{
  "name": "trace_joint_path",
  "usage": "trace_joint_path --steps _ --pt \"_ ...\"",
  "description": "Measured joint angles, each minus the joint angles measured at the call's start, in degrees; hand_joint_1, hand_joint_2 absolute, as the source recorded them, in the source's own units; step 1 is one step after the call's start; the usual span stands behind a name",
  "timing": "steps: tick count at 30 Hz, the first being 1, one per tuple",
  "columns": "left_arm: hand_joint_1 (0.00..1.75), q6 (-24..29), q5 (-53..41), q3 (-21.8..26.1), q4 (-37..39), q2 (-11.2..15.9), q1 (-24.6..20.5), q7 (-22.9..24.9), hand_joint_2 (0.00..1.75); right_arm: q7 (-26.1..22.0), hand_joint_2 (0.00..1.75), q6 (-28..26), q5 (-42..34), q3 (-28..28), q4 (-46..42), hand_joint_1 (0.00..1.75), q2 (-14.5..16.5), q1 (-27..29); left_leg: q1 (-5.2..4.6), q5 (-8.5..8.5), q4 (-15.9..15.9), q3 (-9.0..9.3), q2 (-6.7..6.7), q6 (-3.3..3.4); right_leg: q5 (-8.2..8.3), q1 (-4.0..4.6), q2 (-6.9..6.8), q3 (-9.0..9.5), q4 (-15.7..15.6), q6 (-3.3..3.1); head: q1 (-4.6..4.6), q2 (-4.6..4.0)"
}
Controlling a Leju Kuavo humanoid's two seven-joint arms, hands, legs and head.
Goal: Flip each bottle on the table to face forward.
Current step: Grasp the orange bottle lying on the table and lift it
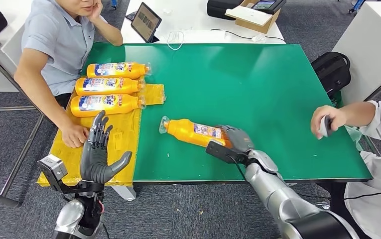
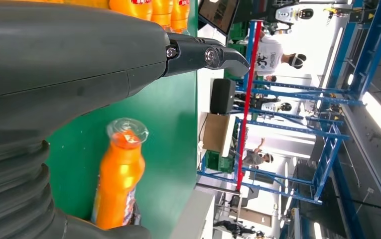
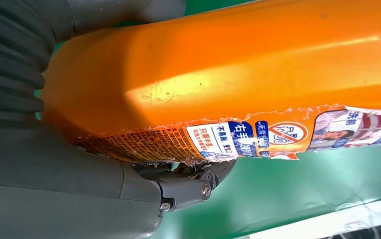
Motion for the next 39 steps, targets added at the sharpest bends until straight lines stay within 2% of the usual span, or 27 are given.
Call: trace_joint_path --steps 7,12,15,19,23,25,29,31,35,39 --pt "0.0 0.19 -0.02 0.0 0.0 0.0 0.02 -0.02 1.75 -0.62 1.75 -0.17 -0.78 -1.6 -0.13 1.75 0.65 0.4 0.01 0.0 0.0 0.01 0.0 0.0 0.0 0.0 0.0 0.02 0.0 0.0 0.01 0.0" --pt "0.0 0.4 -0.47 0.02 -0.01 0.02 0.48 -0.35 1.75 -6.86 1.75 -1.65 -8.96 -3.52 -2.73 1.75 1.92 2.88 0.01 0.01 0.0 -0.06 -0.02 0.0 0.0 0.0 -0.01 0.0 0.01 0.0 0.01 0.0" --pt "0.0 0.18 -1.42 -0.07 -0.12 0.03 1.33 -0.95 1.75 -9.46 1.75 -2.44 -16.52 -4.13 -8.37 1.75 3.41 6.3 0.01 0.0 0.0 -0.14 -0.04 0.0 -0.01 0.0 -0.02 -0.08 0.02 0.0 -0.01 0.0" --pt "0.0 -1.64 -2.81 -0.45 -0.89 0.07 3.24 -1.52 1.75 -10.09 1.75 -4.39 -25.76 -4.18 -20.21 1.73 4.72 11.82 0.02 -0.02 -0.01 -0.24 -0.05 -0.02 -0.04 0.0 -0.03 -0.18 0.02 -0.01 0.01 0.0" --pt "0.0 -4.52 -3.1 -1.58 -1.15 0.07 5.0 -1.1 1.75 -10.17 1.75 -7.09 -30.99 -4.03 -32.5 1.5 5.6 17.19 0.0 -0.03 -0.01 -0.33 -0.06 -0.02 -0.05 -0.01 -0.03 -0.26 0.01 -0.02 0.0 0.0" --pt "0.0 -5.84 -3.44 -2.59 -0.93 0.06 5.51 -0.26 1.75 -10.19 1.75 -8.36 -32.26 -3.4 -37.92 1.46 6.11 19.4 -0.01 -0.04 -0.01 -0.35 -0.05 -0.02 -0.05 -0.01 -0.03 -0.28 0.0 -0.02 0.0 0.0" --pt "0.0 -6.86 -5.16 -5.53 0.54 -0.14 5.49 0.79 1.75 -10.2 1.75 -9.15 -32.82 0.12 -45.36 1.5 7.12 21.88 -0.01 -0.03 -0.01 -0.34 -0.04 -0.02 -0.04 -0.01 -0.01 -0.3 0.0 -0.02 0.0 0.0" --pt "0.0 -6.92 -5.81 -6.99 1.16 -0.2 5.14 0.81 1.75 -10.2 1.75 -9.05 -32.58 2.46 -46.91 1.53 7.58 22.34 0.0 -0.02 -0.01 -0.33 -0.03 -0.03 -0.03 0.0 -0.01 -0.31 0.0 -0.02 0.01 0.0" --pt "0.0 -6.98 -6.29 -8.9 1.88 -0.21 4.53 0.78 1.75 -10.2 1.75 -8.59 -32.35 6.06 -48.14 1.72 8.3 22.71 0.04 -0.01 -0.01 -0.32 -0.02 -0.04 -0.03 0.01 -0.02 -0.3 0.01 -0.02 -0.01 0.0" --pt "0.0 -7.56 -6.82 -10.3 2.05 -0.2 3.66 0.34 1.75 -10.18 1.75 -5.49 -31.11 9.26 -47.32 1.75 8.61 22.5 0.04 -0.01 -0.02 -0.34 -0.03 -0.04 -0.04 0.01 -0.01 -0.29 0.02 -0.02 0.01 0.0"
